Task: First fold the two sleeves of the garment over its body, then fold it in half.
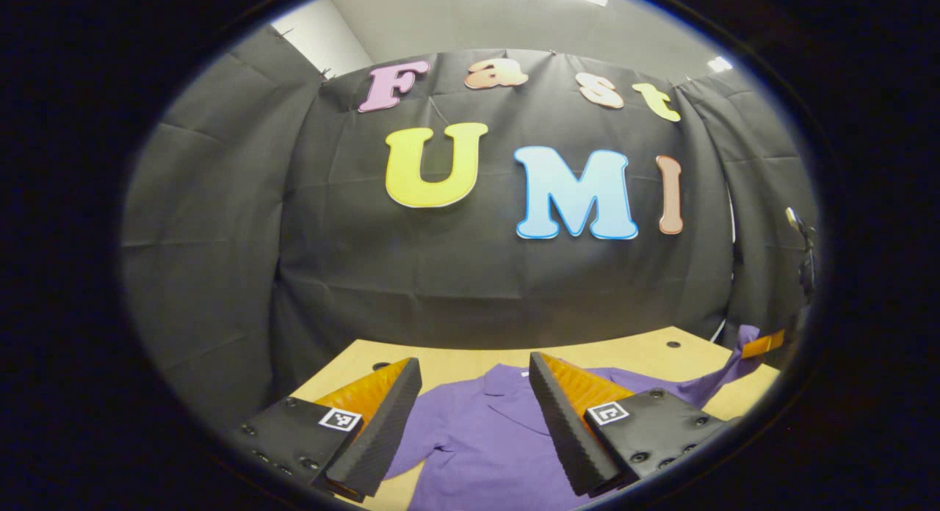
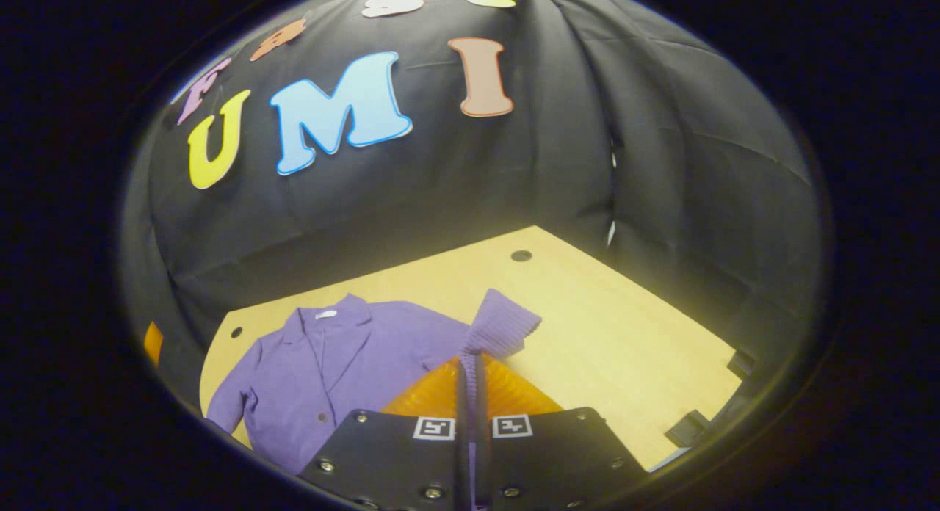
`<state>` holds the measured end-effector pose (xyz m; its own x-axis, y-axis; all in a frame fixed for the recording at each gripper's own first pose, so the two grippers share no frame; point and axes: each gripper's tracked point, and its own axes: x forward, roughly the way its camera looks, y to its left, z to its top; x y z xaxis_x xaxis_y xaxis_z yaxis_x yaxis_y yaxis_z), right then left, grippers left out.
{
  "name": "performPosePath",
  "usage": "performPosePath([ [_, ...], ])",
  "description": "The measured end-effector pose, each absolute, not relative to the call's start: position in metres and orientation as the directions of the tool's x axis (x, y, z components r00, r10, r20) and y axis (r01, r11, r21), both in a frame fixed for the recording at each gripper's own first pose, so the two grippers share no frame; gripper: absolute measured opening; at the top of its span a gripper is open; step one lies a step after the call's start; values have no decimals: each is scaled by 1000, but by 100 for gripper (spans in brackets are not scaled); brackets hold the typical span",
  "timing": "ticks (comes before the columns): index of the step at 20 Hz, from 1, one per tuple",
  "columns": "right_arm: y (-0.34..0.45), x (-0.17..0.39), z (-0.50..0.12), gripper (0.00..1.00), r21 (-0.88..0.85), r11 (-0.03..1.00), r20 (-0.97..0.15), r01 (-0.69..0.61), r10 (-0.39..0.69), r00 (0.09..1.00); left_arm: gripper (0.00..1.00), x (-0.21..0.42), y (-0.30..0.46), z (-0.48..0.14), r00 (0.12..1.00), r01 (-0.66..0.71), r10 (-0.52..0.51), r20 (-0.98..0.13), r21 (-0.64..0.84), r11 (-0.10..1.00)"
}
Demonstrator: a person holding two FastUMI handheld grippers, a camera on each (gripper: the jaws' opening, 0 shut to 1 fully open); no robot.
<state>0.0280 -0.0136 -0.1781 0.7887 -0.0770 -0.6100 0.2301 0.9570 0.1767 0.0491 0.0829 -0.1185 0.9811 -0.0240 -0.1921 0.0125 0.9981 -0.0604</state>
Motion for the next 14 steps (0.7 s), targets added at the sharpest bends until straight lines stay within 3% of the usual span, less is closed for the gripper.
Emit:
performPosePath([
  [14,158,157,-172,4,209,974,-543,-88,191,818,99,39,179,-156,955,-163,140,-263,-69,984],
])
